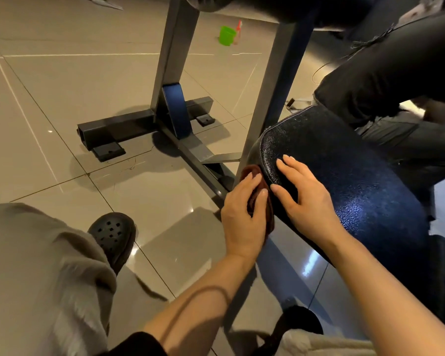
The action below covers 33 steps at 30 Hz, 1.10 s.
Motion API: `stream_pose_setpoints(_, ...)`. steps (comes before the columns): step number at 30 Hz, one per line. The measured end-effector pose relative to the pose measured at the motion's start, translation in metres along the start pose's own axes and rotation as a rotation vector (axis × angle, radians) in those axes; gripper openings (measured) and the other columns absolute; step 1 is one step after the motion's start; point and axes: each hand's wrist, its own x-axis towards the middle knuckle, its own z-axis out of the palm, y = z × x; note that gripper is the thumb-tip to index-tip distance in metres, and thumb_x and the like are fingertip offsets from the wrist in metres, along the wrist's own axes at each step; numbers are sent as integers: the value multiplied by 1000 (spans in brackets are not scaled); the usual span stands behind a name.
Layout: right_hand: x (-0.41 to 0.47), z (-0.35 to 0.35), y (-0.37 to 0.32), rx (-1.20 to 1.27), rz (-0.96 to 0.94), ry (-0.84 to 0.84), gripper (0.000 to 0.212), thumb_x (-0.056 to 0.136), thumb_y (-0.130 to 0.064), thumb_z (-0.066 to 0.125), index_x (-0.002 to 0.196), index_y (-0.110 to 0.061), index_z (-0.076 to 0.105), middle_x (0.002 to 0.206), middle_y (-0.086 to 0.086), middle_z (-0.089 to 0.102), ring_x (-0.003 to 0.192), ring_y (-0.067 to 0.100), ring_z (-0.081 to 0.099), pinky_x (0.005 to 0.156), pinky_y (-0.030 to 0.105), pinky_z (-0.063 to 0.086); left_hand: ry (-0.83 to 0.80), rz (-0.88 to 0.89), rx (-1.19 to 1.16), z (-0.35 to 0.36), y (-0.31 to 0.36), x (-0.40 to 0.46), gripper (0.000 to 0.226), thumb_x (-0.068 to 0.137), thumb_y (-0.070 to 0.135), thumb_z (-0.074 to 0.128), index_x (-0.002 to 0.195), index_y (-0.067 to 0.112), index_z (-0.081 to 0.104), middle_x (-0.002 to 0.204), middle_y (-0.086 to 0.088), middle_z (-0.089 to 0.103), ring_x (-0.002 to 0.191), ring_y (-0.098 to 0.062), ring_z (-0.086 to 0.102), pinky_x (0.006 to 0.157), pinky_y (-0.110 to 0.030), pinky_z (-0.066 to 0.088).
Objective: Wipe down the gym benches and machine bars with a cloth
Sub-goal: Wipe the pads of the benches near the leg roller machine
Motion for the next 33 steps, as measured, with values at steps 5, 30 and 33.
stream_pose_setpoints(5,-1,1,0,-9,-11,13,52,97,-24,58,146,-17,42,155,-4,34,144,9,26,119,32,24,68,-67,-6,0,-4,24,29,85,9,66,113,19,63,105,8,67,100,-5,61,92,-25,48)
stream_pose_setpoints(30,27,-7,7,72,-83,178,24,93,-24,64,113,-15,72,115,-3,64,109,7,58,100,25,44,18,4,59,5,4,86,28,90,3,58,115,11,70,112,-1,68,101,-1,56,94,-8,40)
stream_pose_setpoints(33,31,-1,3,54,-56,140,31,92,-25,65,121,-16,68,123,-3,60,116,13,56,103,34,44,5,2,8,5,3,76,32,90,0,56,116,13,69,115,2,67,105,-1,57,97,-14,42)
